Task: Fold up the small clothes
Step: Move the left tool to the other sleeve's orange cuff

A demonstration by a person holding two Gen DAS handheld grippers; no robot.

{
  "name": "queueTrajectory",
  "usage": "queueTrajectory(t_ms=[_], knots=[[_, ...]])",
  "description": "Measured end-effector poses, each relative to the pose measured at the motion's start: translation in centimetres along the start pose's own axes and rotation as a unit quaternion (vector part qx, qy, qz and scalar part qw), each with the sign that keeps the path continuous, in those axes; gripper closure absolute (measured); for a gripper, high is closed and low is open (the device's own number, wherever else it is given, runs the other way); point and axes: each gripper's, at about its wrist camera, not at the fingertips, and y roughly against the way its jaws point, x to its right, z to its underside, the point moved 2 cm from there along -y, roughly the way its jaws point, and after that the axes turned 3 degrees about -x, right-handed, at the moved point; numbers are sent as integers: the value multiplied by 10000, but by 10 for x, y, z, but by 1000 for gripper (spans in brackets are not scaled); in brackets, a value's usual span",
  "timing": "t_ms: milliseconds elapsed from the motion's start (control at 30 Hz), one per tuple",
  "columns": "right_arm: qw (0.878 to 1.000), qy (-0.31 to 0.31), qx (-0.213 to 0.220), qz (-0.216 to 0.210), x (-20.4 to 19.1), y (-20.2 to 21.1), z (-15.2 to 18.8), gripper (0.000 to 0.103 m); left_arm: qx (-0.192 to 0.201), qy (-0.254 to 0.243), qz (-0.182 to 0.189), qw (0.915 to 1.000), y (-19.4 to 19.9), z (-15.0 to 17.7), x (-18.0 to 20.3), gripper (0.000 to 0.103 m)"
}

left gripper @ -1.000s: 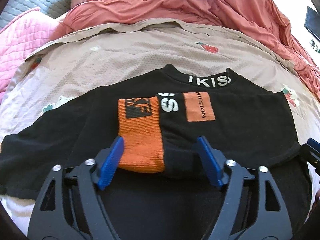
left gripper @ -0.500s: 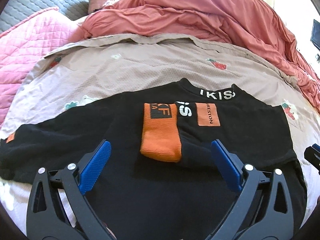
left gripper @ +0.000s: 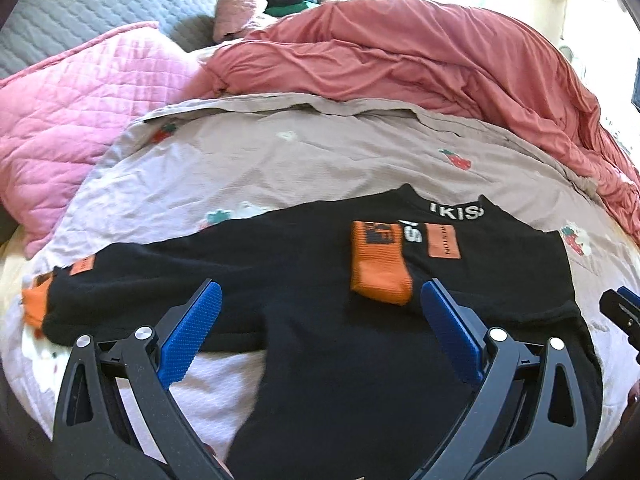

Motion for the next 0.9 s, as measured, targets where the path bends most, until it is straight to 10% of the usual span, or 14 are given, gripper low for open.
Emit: queueTrajectory(t_ms=[900], knots=[[9898,1157,-37,-826,-133,-2,4,10,-194,1193,-1203,9854,28,38,-168,9]])
